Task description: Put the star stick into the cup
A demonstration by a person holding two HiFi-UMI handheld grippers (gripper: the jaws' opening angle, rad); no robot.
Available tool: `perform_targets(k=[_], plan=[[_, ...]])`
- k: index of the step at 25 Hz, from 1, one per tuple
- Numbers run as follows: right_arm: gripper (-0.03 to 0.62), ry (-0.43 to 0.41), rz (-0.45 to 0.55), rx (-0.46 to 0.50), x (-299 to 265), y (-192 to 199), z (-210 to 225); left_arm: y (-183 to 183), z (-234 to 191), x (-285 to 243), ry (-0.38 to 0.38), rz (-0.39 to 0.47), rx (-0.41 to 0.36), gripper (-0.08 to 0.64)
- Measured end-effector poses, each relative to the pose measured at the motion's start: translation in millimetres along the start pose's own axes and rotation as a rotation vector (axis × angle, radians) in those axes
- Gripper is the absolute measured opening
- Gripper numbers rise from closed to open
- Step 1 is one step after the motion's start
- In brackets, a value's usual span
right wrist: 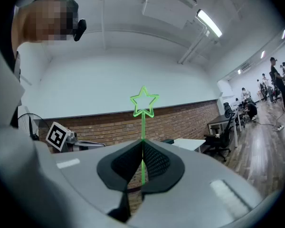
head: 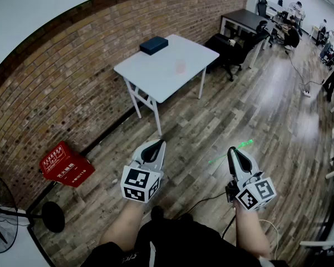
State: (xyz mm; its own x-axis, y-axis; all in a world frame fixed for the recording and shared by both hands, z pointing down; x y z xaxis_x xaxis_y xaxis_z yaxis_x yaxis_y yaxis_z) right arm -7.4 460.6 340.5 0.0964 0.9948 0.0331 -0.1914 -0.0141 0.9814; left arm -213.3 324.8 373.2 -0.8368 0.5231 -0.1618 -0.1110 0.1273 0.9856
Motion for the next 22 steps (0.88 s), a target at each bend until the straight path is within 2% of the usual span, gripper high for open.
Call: perform_targets(k=[8,12,18,22], plan=[[0.003,-0.015,0.008,-0.009,8,-3,5,0,15,-2,-0.002,-0.017,-0.007,0.008],[0.003,-0.055,0.004,-0.055,15,-4,12,-1,26,-9,0.001,-0.012,0.001,0.008],[0.006,-0.102,-0.008,-0.108,30,7,18,-1,49,-34,0.058,-0.025,-0.028,0.008],[0.006,-0.109,-0.018,-0.13,24,13,27,-4,45,-47,0.059,-0.004,0.001,0.008]])
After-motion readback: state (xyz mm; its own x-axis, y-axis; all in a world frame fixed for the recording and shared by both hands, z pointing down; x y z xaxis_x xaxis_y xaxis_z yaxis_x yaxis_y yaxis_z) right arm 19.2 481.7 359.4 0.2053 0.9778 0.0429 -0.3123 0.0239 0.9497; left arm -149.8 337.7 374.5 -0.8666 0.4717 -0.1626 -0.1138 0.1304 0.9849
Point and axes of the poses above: the fingertips, and each gripper's own axes: x backward along the fingers, z to its right, y out of its underside, the point moved 3 cm from there along x, backward along the fingers, and after that the axes turned 2 degrees about y, right-handed, at the moved point
